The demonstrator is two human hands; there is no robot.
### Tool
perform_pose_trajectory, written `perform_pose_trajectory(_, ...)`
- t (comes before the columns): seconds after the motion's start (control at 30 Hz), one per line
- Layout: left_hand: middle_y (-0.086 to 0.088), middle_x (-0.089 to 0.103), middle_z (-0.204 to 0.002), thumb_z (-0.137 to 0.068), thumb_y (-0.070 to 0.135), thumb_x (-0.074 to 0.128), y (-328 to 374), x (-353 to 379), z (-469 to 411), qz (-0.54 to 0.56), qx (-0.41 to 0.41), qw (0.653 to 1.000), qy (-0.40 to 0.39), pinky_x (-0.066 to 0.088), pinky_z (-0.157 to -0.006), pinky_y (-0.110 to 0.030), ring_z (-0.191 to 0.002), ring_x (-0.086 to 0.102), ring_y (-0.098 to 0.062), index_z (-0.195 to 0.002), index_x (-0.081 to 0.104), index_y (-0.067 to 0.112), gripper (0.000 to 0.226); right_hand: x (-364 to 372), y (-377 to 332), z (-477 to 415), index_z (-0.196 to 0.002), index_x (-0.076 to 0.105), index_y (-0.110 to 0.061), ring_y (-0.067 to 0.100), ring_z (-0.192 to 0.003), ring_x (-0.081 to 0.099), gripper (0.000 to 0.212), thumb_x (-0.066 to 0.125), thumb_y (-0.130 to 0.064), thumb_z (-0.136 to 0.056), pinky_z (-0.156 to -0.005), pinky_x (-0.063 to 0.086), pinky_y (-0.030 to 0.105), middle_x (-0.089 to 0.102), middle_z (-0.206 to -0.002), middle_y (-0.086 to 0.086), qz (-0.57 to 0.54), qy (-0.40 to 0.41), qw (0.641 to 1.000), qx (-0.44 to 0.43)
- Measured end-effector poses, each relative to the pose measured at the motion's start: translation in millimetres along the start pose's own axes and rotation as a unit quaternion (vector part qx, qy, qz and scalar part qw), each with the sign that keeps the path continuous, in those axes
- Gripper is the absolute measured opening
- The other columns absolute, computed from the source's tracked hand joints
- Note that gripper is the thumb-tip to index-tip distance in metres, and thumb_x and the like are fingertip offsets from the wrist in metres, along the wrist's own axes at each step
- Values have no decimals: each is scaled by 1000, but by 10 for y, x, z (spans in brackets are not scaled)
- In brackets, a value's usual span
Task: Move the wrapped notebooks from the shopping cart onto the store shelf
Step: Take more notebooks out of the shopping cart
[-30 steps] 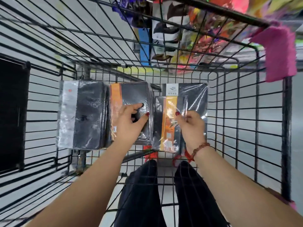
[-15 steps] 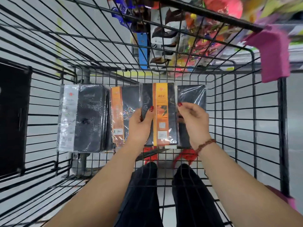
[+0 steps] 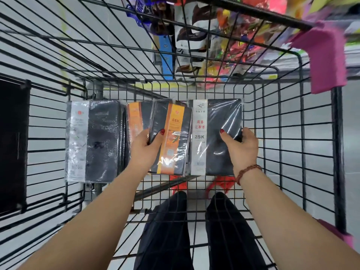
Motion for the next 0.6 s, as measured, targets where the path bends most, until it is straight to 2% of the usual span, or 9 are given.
perform_pose_trajectory(0.03, -17, 46, -62, -90, 40, 59, -18, 3, 5, 1, -5, 1000, -4, 33, -49, -30, -52, 40, -20, -89, 58, 4, 35, 12, 27, 7, -106, 61, -12, 15, -88, 63, 50, 80, -38, -66, -79, 56, 33, 65, -102, 2, -23, -15, 999, 27)
perform_pose_trajectory(0.1, -9, 48, -60, -89, 41, 59, -35, 12, 11, 10, -9, 1000, -11, 31, -47, -28, -50, 40, -19, -82, 58, 15, 27, 5, 113, -8, -117, 59, -12, 14, -92, 61, 54, 80, -31, -71, -88, 50, 29, 62, -103, 1, -52, -38, 995, 80)
perform_pose_trajectory(0.17, -15, 55, -67, -89, 43, 59, -35, 7, 15, 15, -7, 1000, -15, 33, -49, -29, -55, 43, -20, -87, 60, 14, 29, -6, 135, -44, -105, 64, -10, 16, -85, 61, 39, 78, -29, -74, -91, 47, 28, 65, -92, 9, -61, -66, 991, 96)
perform_pose_trajectory(0.23, -21, 61, -77, -89, 42, 59, -42, 3, 13, 23, -13, 999, -20, 36, -52, -32, -60, 46, -23, -96, 61, 9, 33, 1, 142, -77, -100, 66, -8, 18, -86, 63, 34, 77, -29, -75, -83, 50, 27, 67, -94, 11, -63, -83, 989, 103)
perform_pose_trajectory(0.33, -22, 60, -76, -90, 38, 59, -30, 15, 22, 21, -16, 999, -24, 38, -47, -28, -57, 49, -23, -100, 60, 8, 32, -3, 169, -67, -98, 58, -18, 11, -88, 60, 33, 78, -29, -73, -70, 45, 20, 63, -102, 0, -63, -69, 992, 89)
perform_pose_trajectory(0.4, -26, 59, -76, -90, 40, 60, -42, 22, 36, 21, -15, 1000, -17, 37, -47, -28, -57, 48, -23, -99, 59, 11, 30, 2, 169, -17, -91, 56, -24, 14, -92, 62, 29, 78, -28, -73, -74, 47, 23, 63, -103, 1, -72, -69, 992, 70)
perform_pose_trajectory(0.47, -32, 62, -87, -88, 42, 61, -55, 4, 65, 22, -9, 1000, -5, 38, -54, -32, -62, 51, -23, -97, 61, 16, 28, -38, 171, 16, -92, 57, -24, 16, -95, 62, 28, 78, -28, -74, -80, 49, 25, 63, -106, 3, -88, -65, 992, 70)
perform_pose_trajectory(0.53, -31, 62, -88, -88, 44, 60, -78, 13, 105, 23, -10, 1000, -8, 39, -56, -35, -63, 52, -23, -96, 62, 15, 30, -66, 157, 20, -103, 59, -18, 16, -97, 61, 36, 76, -31, -75, -83, 50, 27, 63, -108, 3, -91, -70, 990, 83)
perform_pose_trajectory(0.6, -21, 63, -78, -89, 42, 60, -81, 15, 166, 26, -8, 1000, -10, 40, -54, -34, -64, 53, -24, -93, 63, 16, 26, -13, 146, 55, -103, 63, -14, 24, -91, 64, 38, 74, -37, -76, -80, 55, 38, 66, -106, 8, -66, -109, 988, 85)
Point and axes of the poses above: each hand's wrist, its own z-axis away from the middle knuckle, its own x-axis out of the palm, y = z × x, the point moved 8 cm from there along -z, towards the middle knuckle
